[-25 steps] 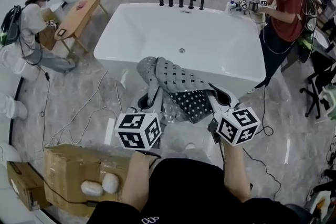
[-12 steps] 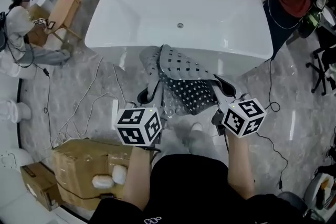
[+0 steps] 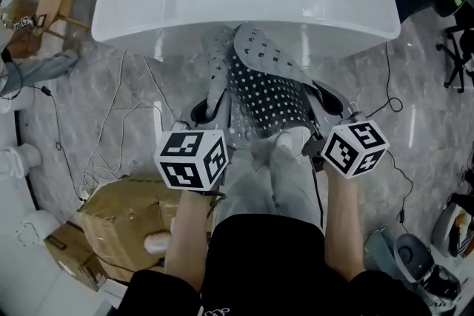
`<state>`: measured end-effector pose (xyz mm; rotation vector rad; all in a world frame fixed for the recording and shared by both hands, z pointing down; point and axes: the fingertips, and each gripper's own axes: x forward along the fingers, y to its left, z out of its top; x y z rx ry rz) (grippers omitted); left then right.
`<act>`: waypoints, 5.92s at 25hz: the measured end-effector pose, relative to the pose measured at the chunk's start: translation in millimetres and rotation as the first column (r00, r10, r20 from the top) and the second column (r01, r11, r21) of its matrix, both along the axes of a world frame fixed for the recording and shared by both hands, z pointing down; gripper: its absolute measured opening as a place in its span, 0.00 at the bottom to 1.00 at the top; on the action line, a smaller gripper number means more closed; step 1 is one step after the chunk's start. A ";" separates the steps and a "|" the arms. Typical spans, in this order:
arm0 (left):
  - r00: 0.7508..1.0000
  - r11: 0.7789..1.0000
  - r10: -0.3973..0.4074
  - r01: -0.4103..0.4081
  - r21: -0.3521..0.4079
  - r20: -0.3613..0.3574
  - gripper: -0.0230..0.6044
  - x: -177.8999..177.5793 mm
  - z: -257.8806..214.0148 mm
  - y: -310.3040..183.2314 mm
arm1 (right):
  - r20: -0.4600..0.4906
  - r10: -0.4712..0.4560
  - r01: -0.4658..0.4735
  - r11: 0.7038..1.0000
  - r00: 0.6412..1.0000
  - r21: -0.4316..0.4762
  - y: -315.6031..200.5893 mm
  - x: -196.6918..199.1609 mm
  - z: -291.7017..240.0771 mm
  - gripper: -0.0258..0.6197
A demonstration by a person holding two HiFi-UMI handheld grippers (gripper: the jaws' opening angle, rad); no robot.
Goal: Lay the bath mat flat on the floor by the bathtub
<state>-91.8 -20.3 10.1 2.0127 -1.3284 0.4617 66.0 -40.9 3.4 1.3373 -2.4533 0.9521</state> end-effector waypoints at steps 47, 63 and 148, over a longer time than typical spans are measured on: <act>0.997 0.957 0.057 -0.068 -0.282 -0.048 0.07 10.7 412.4 -61.9 | 0.016 0.040 -0.035 0.962 0.999 -0.270 -43.6 43.2 419.2 0.08; 0.997 0.942 0.069 -0.078 -0.325 -0.039 0.08 -4.9 528.2 -74.8 | -0.011 0.056 -0.057 0.934 0.998 -0.353 -58.7 35.5 542.7 0.08; 0.922 0.789 0.061 0.190 -0.584 0.382 0.04 -148.5 715.8 78.0 | -0.428 -0.283 -0.035 0.800 0.858 -0.599 63.9 99.5 714.2 0.04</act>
